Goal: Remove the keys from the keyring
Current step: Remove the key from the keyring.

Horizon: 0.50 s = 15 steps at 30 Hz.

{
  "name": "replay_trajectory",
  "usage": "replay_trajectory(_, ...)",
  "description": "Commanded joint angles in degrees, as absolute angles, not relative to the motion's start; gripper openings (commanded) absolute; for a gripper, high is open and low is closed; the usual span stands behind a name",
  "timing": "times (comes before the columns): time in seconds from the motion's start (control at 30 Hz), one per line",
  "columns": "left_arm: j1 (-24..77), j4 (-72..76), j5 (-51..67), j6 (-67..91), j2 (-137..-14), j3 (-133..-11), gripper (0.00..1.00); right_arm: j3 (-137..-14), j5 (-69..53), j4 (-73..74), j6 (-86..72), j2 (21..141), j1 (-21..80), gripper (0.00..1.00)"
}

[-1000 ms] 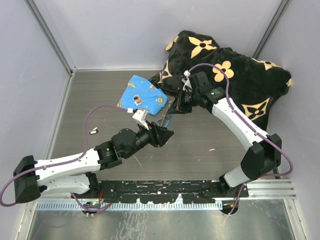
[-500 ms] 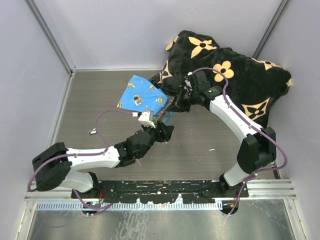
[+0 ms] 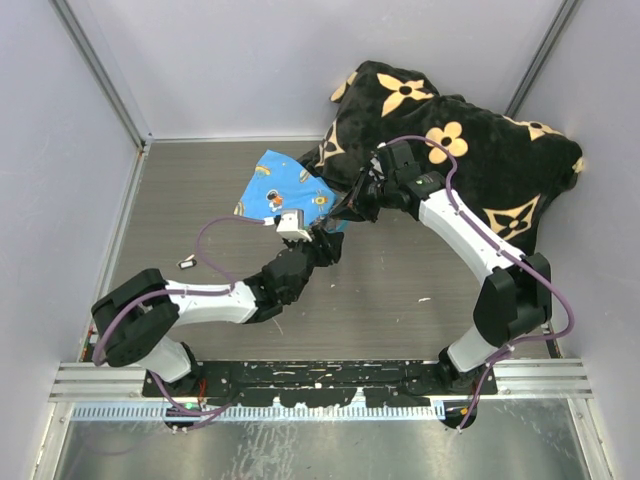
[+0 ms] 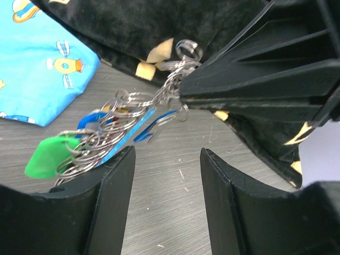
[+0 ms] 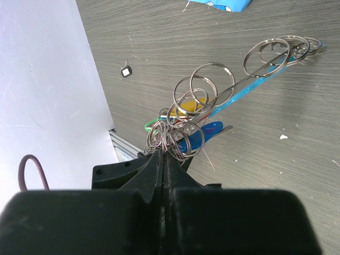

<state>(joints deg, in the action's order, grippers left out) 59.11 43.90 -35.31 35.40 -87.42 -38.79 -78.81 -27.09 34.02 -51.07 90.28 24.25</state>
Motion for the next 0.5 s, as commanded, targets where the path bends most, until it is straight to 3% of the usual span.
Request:
replay_trajectory(0.0, 58.67, 48.46, -39.32, 34.25, -87.36, -42.83, 0.52, -81.26, -28.49, 29.88, -53.07, 90.34, 24.19, 0.01)
replay_trajectory(0.47, 57.8, 32.64, -46.41, 35.4, -86.43, -49.13, 0.44, -81.94, -28.33, 29.54, -53.79, 91.21, 24.18, 0.01)
